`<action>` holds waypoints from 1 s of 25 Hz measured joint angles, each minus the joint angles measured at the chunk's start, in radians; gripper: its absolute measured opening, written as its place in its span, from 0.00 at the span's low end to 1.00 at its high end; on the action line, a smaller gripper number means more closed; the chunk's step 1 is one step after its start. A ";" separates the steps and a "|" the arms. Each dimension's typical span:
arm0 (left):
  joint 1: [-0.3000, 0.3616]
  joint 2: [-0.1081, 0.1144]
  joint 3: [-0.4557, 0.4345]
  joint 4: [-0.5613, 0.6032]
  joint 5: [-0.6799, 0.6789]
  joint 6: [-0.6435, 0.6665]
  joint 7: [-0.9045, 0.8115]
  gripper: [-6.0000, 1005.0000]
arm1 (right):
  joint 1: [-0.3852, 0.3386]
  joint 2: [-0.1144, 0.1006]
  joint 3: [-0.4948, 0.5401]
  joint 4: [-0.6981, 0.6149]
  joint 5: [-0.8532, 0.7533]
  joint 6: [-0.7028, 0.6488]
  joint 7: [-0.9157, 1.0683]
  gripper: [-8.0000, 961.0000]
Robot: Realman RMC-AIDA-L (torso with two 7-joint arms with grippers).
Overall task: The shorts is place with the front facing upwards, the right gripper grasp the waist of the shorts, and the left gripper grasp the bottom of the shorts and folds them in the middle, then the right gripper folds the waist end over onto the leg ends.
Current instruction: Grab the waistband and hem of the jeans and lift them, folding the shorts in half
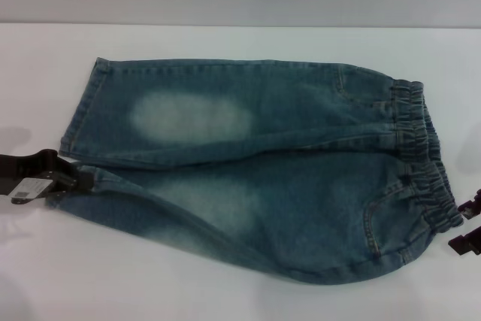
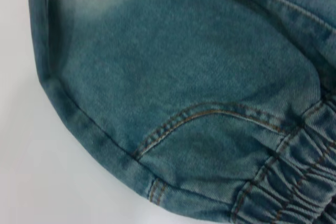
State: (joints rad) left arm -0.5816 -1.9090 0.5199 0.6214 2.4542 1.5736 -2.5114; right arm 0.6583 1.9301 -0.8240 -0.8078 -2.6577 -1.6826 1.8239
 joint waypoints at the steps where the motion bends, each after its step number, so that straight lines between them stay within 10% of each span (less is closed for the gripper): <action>1: -0.001 0.000 0.000 0.000 0.000 0.000 0.000 0.08 | 0.002 0.000 0.000 0.002 -0.005 0.000 0.000 0.82; 25: -0.032 0.006 0.000 0.000 0.000 -0.012 0.003 0.08 | 0.035 0.004 0.000 0.010 -0.032 -0.015 0.009 0.82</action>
State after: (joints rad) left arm -0.6137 -1.9034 0.5200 0.6212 2.4544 1.5617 -2.5087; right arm 0.6935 1.9342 -0.8237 -0.7981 -2.6893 -1.6980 1.8326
